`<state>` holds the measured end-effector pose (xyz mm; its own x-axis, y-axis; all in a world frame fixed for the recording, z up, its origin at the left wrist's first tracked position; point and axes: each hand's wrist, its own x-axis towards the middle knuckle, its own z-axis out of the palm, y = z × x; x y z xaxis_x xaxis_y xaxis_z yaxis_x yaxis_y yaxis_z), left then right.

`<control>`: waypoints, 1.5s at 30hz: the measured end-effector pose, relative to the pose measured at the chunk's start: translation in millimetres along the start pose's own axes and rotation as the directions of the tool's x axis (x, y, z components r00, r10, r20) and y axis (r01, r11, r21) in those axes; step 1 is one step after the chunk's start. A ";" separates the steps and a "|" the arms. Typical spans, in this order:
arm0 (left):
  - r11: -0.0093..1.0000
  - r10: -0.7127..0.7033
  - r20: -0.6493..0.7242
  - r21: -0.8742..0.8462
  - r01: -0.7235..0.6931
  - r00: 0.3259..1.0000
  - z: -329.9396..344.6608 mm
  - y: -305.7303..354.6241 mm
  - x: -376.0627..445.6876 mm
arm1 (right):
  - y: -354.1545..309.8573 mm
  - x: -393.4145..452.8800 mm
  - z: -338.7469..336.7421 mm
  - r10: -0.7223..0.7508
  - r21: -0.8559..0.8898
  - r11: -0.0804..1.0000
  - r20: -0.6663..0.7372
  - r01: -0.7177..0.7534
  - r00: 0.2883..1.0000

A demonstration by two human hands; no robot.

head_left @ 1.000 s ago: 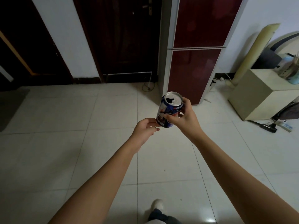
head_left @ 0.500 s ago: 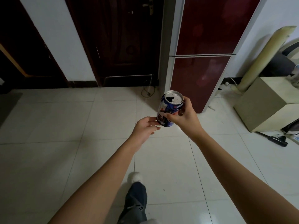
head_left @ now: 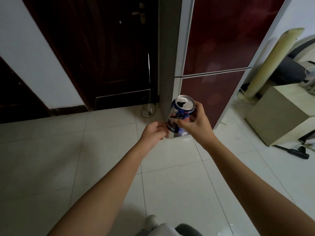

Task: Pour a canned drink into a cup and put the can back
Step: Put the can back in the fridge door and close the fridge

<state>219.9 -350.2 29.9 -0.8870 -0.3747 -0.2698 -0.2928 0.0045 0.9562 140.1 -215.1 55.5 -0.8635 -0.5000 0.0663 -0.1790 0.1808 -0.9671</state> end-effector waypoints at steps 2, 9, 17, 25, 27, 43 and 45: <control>1.000 0.002 0.024 -0.002 -0.002 1.000 -8.0 7.8 24.9 | 0.0 25.0 4.4 0.009 0.006 1.000 -0.018 -0.009 1.000; 0.999 -0.018 0.071 -0.029 0.020 0.997 -25.4 25.9 110.4 | 4.1 105.7 11.6 0.032 -0.009 0.999 -0.071 -0.033 0.997; 1.000 -0.014 0.099 0.014 0.013 0.995 -40.0 47.9 228.4 | 19.0 212.5 12.5 0.026 -0.056 0.998 -0.116 -0.033 0.993; 0.999 -0.029 0.123 0.038 0.025 0.992 -46.2 73.3 331.1 | 31.5 312.2 7.5 0.052 -0.046 0.997 -0.141 -0.059 0.989; 0.999 -0.039 0.127 0.033 0.035 0.991 -46.9 78.2 346.5 | 32.4 327.9 6.4 0.057 -0.055 0.996 -0.140 -0.065 0.988; 0.998 0.006 0.314 0.064 -0.027 0.949 -56.9 114.0 435.0 | 19.6 390.2 8.4 0.076 -0.079 0.991 -0.319 -0.106 0.945; 0.997 0.012 0.348 0.071 -0.039 0.938 -58.1 119.9 442.7 | 15.3 394.1 8.1 0.077 -0.072 0.991 -0.345 -0.109 0.935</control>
<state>-187.1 -569.4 31.7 -0.9592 -0.0288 -0.2812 -0.2826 0.0849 0.9555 -199.2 -416.3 64.9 -0.9843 -0.1614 0.0720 -0.1177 0.2947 -0.9483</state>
